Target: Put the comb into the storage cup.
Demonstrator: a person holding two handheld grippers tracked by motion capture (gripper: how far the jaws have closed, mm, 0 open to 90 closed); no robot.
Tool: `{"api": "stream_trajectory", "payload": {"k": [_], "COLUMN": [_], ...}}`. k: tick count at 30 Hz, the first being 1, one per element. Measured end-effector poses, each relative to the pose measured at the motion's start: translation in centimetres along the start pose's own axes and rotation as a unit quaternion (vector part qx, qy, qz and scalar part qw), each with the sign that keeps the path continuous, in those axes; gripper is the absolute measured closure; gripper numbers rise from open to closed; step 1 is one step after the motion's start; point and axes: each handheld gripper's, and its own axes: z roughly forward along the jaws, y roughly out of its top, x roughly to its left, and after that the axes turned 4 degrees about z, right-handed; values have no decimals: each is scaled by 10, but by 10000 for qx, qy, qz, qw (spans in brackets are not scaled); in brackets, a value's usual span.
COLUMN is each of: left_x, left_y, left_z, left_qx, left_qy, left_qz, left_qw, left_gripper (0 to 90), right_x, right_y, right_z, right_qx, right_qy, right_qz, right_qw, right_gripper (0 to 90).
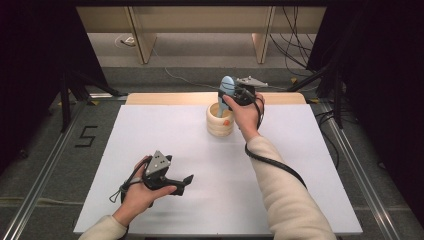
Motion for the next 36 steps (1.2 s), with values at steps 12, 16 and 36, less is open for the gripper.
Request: {"api": "stream_trajectory", "payload": {"k": [12,16,36], "left_x": [0,0,-1], "left_y": [0,0,0], "left_z": [0,0,1], "left_qx": [14,12,24], "left_qy": [-7,-6,-9], "left_qz": [8,6,8], "left_qw": [10000,10000,10000], "left_gripper": [2,3,3], "right_x": [-4,-6,-25], "right_y": [1,0,-7], "right_z": [-1,-2,-14], "right_qx": [66,58,29], "right_qy": [5,-8,-98], "right_qz": [141,206,524], "right_qw": [9999,9998,9986], "right_gripper": [467,461,406]}}
